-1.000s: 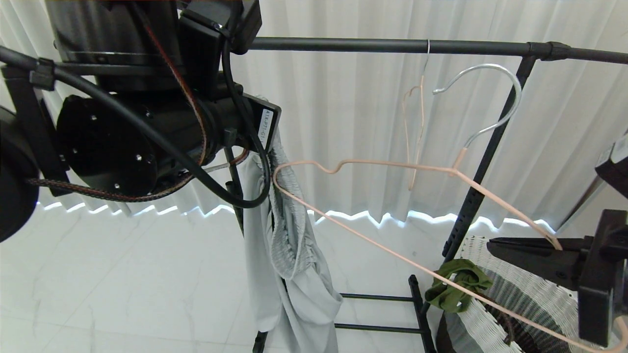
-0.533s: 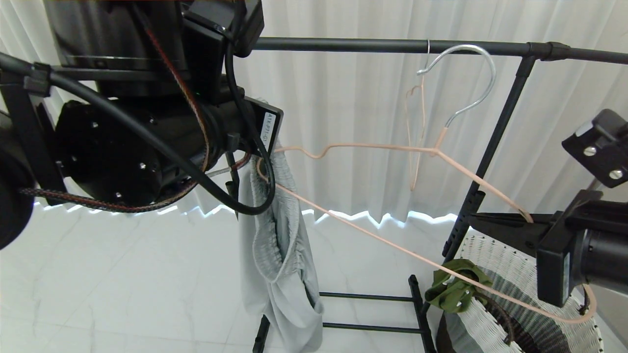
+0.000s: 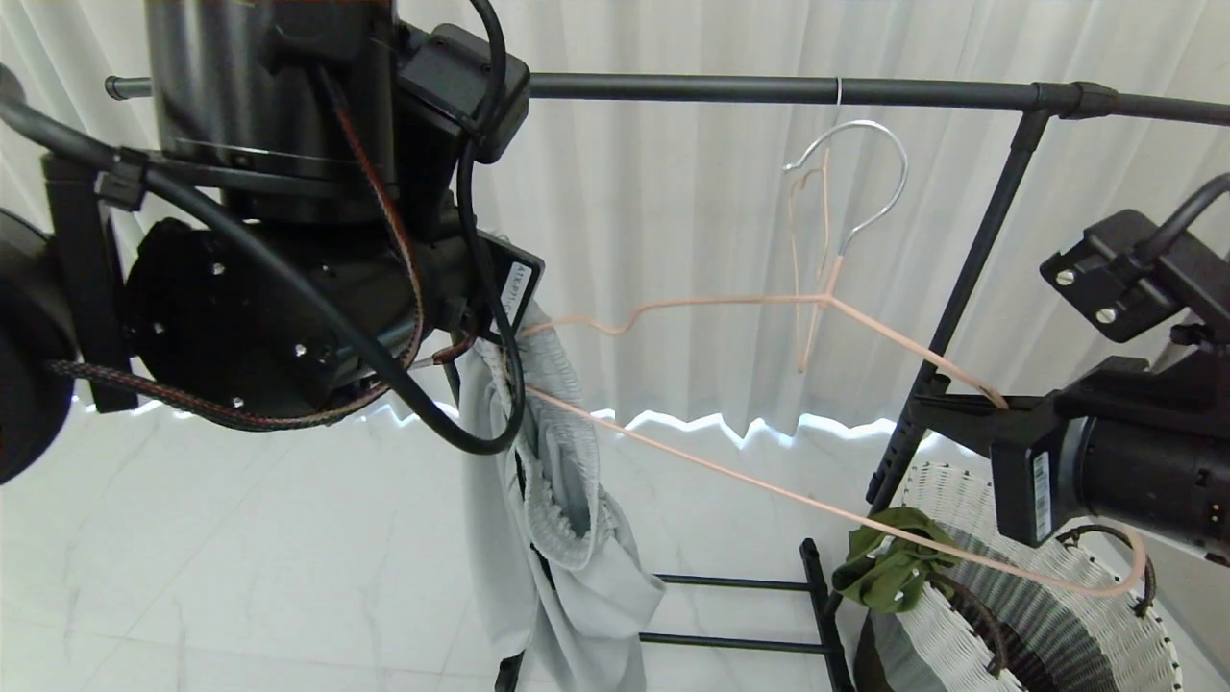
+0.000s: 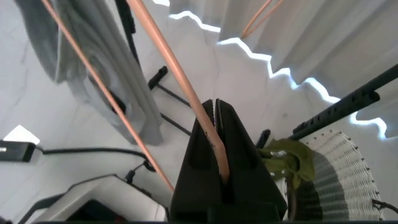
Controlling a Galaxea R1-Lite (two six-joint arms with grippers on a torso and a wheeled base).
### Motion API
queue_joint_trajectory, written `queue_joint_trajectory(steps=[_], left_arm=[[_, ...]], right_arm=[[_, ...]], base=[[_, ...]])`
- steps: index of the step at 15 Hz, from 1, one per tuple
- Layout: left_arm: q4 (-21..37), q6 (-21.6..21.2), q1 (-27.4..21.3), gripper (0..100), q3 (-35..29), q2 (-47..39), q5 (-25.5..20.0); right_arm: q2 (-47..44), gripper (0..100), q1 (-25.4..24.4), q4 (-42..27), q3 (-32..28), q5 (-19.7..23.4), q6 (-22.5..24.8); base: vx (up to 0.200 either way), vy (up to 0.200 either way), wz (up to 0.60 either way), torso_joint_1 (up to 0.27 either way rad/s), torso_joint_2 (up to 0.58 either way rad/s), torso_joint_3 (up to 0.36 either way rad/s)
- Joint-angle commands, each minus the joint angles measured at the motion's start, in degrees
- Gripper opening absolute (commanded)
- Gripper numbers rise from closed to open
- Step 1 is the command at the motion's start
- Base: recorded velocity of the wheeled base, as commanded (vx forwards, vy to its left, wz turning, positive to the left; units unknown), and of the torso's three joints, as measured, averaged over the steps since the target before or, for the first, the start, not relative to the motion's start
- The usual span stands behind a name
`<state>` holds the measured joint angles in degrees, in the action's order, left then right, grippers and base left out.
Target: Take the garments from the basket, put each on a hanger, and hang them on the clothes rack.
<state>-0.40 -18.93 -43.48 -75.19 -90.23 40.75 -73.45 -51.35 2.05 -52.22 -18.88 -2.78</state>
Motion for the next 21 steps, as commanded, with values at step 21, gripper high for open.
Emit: queue_joint_trajectory(steps=[21], left_arm=[[1.0, 2.6, 4.1, 0, -8.5, -8.3, -0.1]], right_arm=[[-5.7, 0, -9.6, 0.1, -0.1, 3.6, -13.8]], base=[[0.000, 0.000, 0.00, 0.000, 0.00, 0.000]])
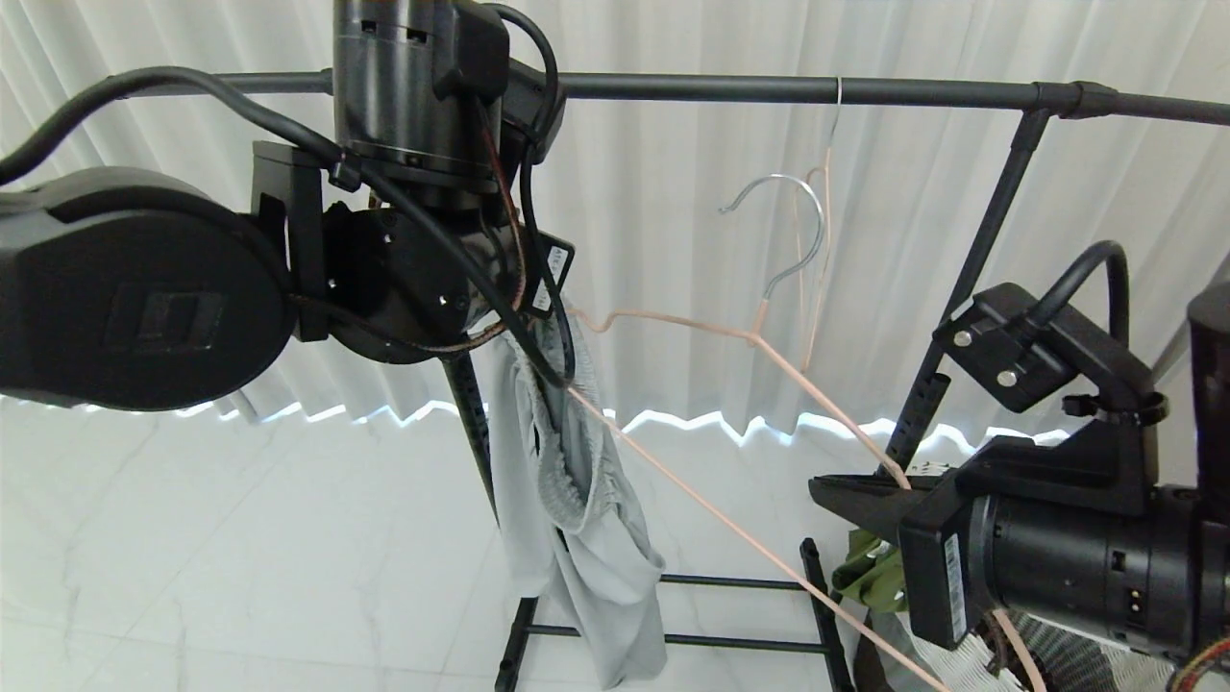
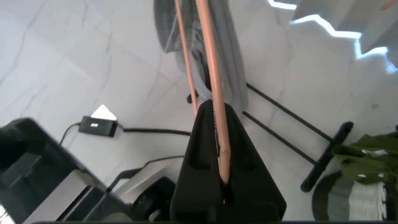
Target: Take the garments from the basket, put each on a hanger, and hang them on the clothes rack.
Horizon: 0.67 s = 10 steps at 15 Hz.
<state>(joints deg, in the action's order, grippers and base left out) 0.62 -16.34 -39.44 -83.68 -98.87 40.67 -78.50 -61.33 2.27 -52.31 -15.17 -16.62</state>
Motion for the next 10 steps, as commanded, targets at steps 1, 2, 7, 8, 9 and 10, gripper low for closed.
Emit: queue_joint_trajectory(steps=[1, 2, 7, 8, 9, 10], left_arm=[[0.0, 0.0, 0.0, 0, 0.1, 0.4, 0.0], [0.0, 0.1, -0.2, 0, 0.0, 0.4, 0.0], [-0.1, 0.4, -3.4, 0, -0.2, 1.7, 0.0], [-0.1, 0.4, -3.9, 0, -0.2, 2.0, 0.0], [-0.1, 0.4, -4.4, 0, -0.2, 2.4, 0.0], [-0.1, 0.4, -5.1, 0, -0.2, 2.9, 0.0]], right_arm=[[-1.0, 0, 0.8, 1.6, 0.0, -0.1, 0.0], [-1.9, 0, 0.9, 3.1, -0.1, -0.2, -0.1], [-7.1, 0, 1.0, 7.3, -2.9, -0.2, 0.0], [-8.3, 0, 0.9, 7.5, -3.6, -0.2, 0.0], [-9.1, 0, 0.9, 7.5, -4.1, -0.3, 0.0], [-10.1, 0, 1.0, 7.6, -4.8, -0.3, 0.0]], base=[[0.000, 0.000, 0.00, 0.000, 0.00, 0.000], [0.000, 0.000, 0.00, 0.000, 0.00, 0.000], [0.000, 0.000, 0.00, 0.000, 0.00, 0.000], [0.000, 0.000, 0.00, 0.000, 0.00, 0.000], [0.000, 0.000, 0.00, 0.000, 0.00, 0.000], [0.000, 0.000, 0.00, 0.000, 0.00, 0.000]])
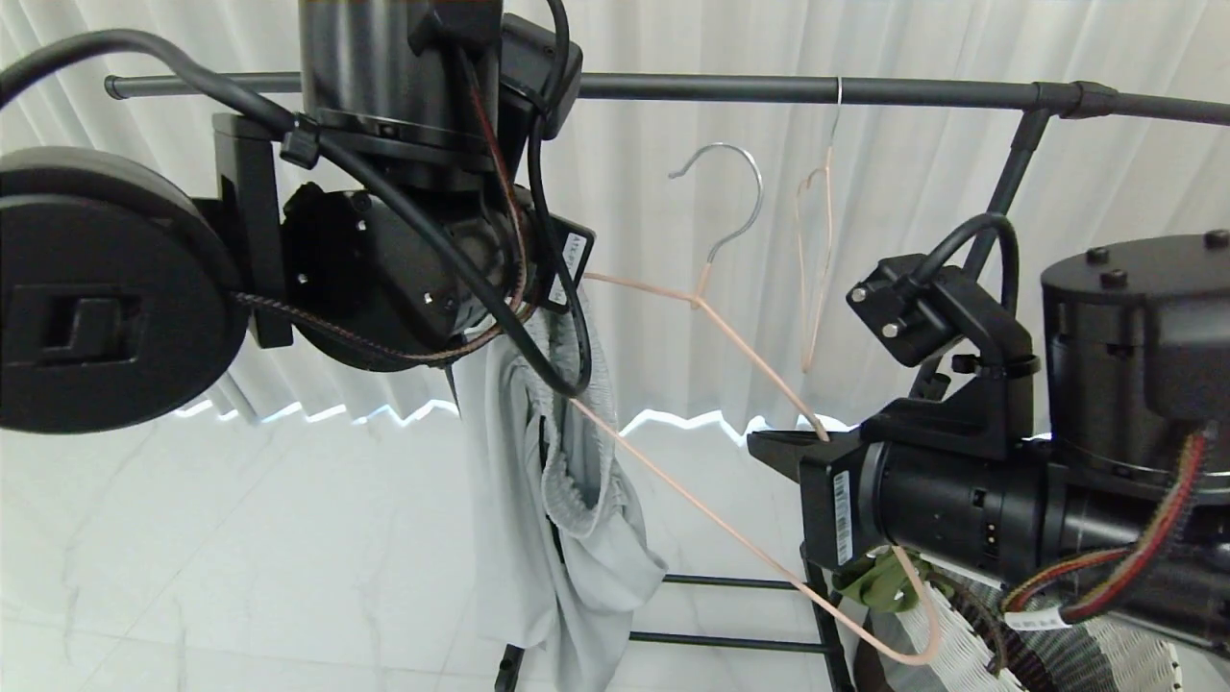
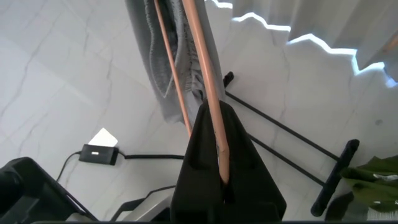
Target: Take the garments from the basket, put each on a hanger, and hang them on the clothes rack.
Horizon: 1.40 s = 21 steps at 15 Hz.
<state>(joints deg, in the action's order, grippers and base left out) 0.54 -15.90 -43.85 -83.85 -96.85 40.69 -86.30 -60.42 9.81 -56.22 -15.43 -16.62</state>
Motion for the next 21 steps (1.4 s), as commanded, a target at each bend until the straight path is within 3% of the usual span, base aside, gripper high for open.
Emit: queue_joint_trajectory(steps=[1, 5, 13, 21], left_arm=[[0.0, 0.0, -1.1, 0, 0.0, 1.1, 0.0], [0.0, 3.5, -8.0, 0, -0.4, 2.8, -0.1], [0.0, 4.8, -12.3, 0, -0.5, 4.2, -0.1], [-0.7, 5.1, -13.3, 0, 1.0, 6.8, -3.8]], right_arm=[[-2.8, 0, 0.0, 0.0, -1.3, 0.1, 0.0], [-6.2, 0, 0.2, 0.0, -5.0, 0.1, 0.4], [-5.0, 0, 0.6, 3.0, -5.8, -0.3, 1.1], [-1.2, 0, 5.1, 8.2, -5.3, -0.1, 13.9]], base=[[0.000, 0.000, 0.00, 0.000, 0.00, 0.000], [0.000, 0.000, 0.00, 0.000, 0.00, 0.000], [0.000, 0.000, 0.00, 0.000, 0.00, 0.000], [0.000, 0.000, 0.00, 0.000, 0.00, 0.000]])
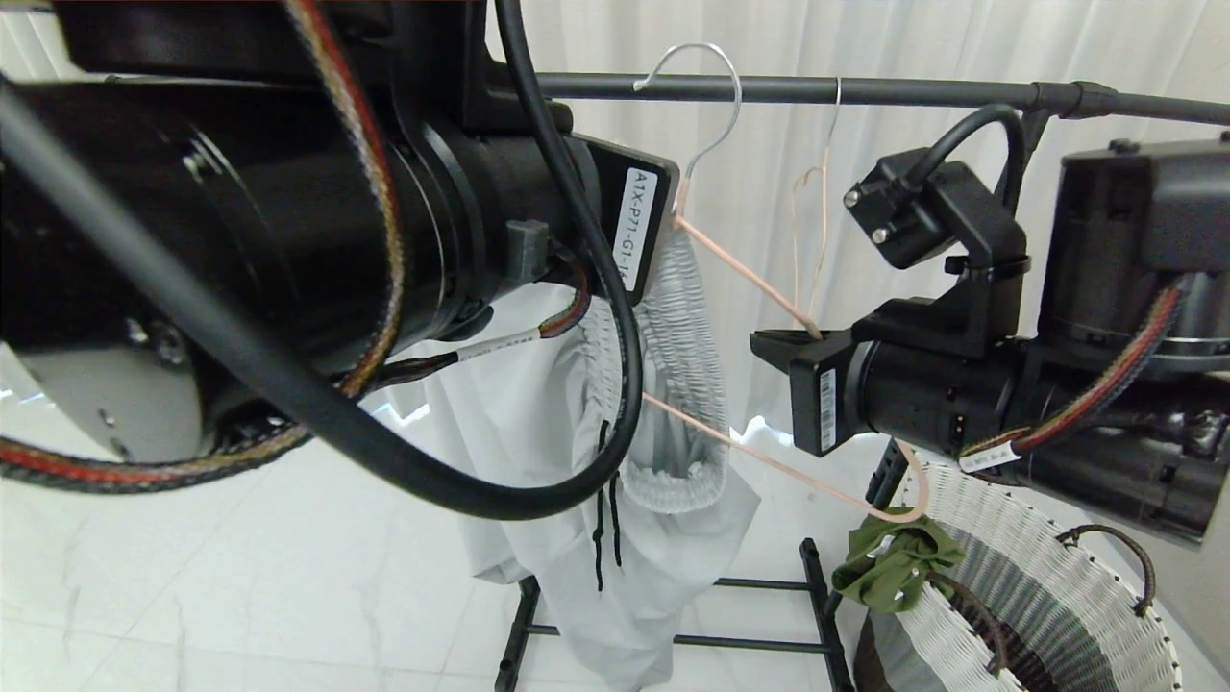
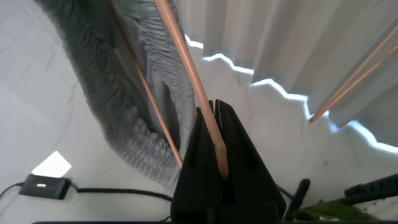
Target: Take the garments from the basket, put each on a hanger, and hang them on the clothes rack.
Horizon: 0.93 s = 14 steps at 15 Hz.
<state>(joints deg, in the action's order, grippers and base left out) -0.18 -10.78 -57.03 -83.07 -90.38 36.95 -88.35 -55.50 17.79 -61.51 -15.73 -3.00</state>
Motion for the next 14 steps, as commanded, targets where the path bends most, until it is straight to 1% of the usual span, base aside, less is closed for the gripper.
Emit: queue_joint_trajectory(steps=[1, 3, 6, 9, 12, 13, 14], left_arm=[[0.0, 0.1, -0.1, 0, 0.2, 0.3, -0.1], [0.0, 0.0, -0.1, 0, 0.4, 0.1, -0.4], [-0.1, -1.1, 0.1, 0, 2.9, 0.3, -0.5], [-0.1, -2.1, 0.0, 0, 2.9, 0.0, -0.5], [-0.1, -2.2, 0.0, 0, 2.9, -0.1, -0.6], [-0.1, -2.2, 0.0, 100, 2.9, -0.1, -0.6], [-0.1, -2.2, 0.0, 100, 3.0, -0.1, -0.6]], right_arm=[[0.7, 0, 0.2, 1.9, 0.1, 0.2, 0.3], [0.8, 0, 0.1, 3.5, 0.1, 0.2, 0.3], [1.4, 0, -0.1, 5.7, 0.1, 0.2, 0.4], [2.2, 0, -0.7, 6.0, 0.1, 0.3, 1.5], [2.3, 0, -1.2, 6.1, 0.1, 0.3, 2.0], [2.3, 0, -1.4, 6.1, 0.1, 0.2, 2.0], [2.2, 0, -1.5, 6.1, 0.0, 0.2, 2.0]], base=[[0.000, 0.000, 0.00, 0.000, 0.00, 0.000], [0.000, 0.000, 0.00, 0.000, 0.00, 0.000], [0.000, 0.000, 0.00, 0.000, 0.00, 0.000], [0.000, 0.000, 0.00, 0.000, 0.00, 0.000], [0.000, 0.000, 0.00, 0.000, 0.00, 0.000], [0.000, 0.000, 0.00, 0.000, 0.00, 0.000], [0.000, 0.000, 0.00, 0.000, 0.00, 0.000]])
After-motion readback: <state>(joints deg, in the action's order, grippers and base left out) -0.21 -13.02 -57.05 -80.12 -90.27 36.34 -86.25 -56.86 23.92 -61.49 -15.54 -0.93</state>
